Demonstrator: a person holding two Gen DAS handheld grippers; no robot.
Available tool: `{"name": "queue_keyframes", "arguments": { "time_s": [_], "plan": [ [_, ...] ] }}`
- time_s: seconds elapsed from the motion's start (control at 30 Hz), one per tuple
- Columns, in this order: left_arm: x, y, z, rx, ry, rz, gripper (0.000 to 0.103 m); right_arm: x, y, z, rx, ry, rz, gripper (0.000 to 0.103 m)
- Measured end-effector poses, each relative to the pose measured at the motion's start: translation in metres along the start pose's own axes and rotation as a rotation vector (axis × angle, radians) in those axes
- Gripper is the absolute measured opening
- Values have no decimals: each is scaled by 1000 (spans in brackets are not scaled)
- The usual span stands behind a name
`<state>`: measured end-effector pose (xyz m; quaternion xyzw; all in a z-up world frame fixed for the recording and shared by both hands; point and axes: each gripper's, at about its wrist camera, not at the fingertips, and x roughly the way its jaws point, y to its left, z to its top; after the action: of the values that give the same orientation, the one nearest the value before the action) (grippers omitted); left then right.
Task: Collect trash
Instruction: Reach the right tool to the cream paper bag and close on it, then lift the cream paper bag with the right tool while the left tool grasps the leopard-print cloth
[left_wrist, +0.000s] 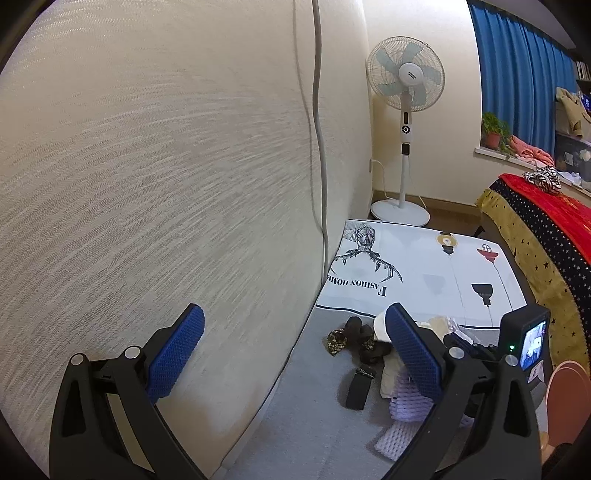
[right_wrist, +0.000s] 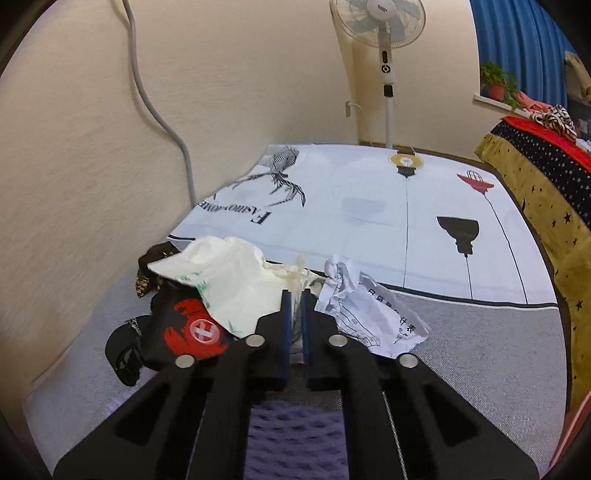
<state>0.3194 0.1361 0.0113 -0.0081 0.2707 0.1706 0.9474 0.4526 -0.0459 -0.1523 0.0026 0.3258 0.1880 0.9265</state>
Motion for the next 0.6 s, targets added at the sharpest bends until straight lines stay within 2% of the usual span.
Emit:
{"name": "queue_keyframes", "arguments": {
  "time_s": [0.17,0.37,0.5,0.6],
  "plan": [
    [0,0,1,-2,0,4,95,-16,4,4,-31,-50,2,2],
    [-2,4,4,-35,-25,-2,95,-68,9,40,-76,-149,-6,1],
    [-5,3,6,-59,-80,-37,95,-120,8,57,-145,-184,-46,1],
    [-2,-3,6,-70,-102,-100,95,-160,0,59,-161,-194,-83,1]
  ]
}}
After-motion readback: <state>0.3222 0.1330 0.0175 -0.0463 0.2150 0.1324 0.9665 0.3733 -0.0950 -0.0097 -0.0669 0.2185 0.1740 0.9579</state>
